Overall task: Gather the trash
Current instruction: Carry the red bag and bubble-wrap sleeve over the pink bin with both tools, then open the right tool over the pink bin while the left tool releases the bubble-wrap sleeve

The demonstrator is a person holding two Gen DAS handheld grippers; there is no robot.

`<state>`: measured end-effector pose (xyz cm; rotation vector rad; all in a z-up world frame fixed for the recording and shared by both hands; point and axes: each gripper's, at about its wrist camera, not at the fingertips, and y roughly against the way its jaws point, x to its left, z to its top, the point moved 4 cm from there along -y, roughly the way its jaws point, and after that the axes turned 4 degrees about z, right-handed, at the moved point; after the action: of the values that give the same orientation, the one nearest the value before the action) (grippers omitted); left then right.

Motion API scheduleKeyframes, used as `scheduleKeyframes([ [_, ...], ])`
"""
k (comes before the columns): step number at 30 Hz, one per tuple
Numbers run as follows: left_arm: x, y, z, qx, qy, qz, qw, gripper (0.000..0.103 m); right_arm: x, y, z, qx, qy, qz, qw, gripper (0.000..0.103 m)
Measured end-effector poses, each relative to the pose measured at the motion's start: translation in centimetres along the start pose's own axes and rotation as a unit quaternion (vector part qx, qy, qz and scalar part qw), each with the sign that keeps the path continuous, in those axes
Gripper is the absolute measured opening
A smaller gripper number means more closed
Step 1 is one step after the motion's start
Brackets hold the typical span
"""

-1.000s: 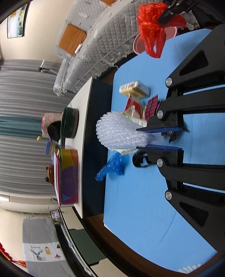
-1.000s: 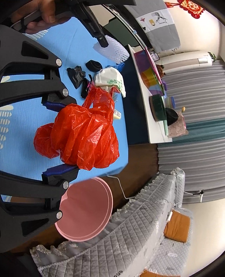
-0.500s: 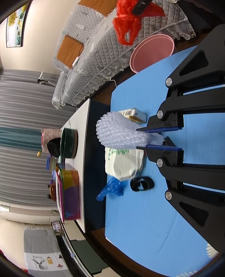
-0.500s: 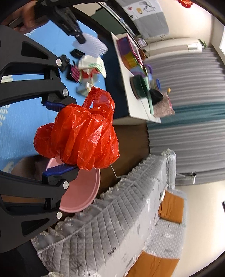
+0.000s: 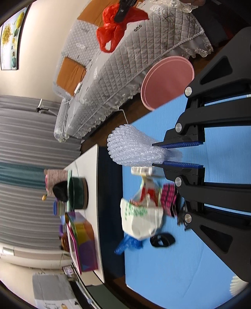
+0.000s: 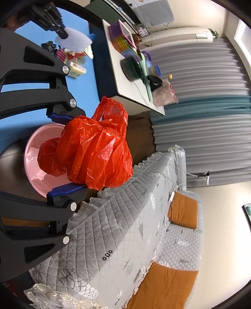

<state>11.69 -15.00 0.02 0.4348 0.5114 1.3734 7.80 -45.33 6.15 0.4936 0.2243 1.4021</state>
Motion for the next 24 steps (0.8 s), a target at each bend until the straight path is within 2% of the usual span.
scheduleKeyframes([
  [9, -6.3, -1.8, 0.2, 0.009, -0.032, -0.036, 0.9988, 0.013, -4.7, -2.9, -1.0, 0.004, -0.054, -0.014, 0.998, 0.051],
  [16, -11.2, -4.8, 0.7, 0.02, -0.054, -0.062, 0.9964, 0.013, -6.4, -5.9, -1.4, 0.026, -0.073, -0.012, 0.997, 0.051],
  [24, -14.7, -8.8, 0.7, 0.043, -0.063, -0.08, 0.9939, 0.013, -7.4, -8.9, -2.0, 0.044, -0.074, -0.02, 0.996, 0.051],
])
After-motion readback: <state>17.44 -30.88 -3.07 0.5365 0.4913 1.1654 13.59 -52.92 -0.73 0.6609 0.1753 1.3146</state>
